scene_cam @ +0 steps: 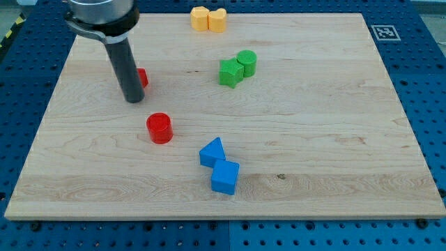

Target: Slide the red star to the top right of the board

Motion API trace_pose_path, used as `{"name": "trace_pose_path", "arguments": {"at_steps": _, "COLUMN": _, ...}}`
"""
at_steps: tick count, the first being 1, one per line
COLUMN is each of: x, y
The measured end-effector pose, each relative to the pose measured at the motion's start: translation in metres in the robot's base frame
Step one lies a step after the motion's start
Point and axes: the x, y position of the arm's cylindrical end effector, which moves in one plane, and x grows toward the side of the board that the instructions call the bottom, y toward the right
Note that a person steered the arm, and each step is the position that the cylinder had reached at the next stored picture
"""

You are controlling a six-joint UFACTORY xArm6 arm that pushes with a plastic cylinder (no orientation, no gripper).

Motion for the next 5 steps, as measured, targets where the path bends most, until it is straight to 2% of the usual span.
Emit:
{"name": "trace_pose_path", "arguments": {"at_steps": 1, "x": -0.002, "y": -0.04}}
{"name": "trace_pose_path", "arguments": {"at_steps": 2, "x": -0.028, "y": -0.071}}
{"name": "trace_pose_path", "arguments": {"at_steps": 3, "x": -0.041, "y": -0.063}}
{"name": "trace_pose_path", "arguments": {"at_steps": 5, "x": -0.041, "y": -0.001}}
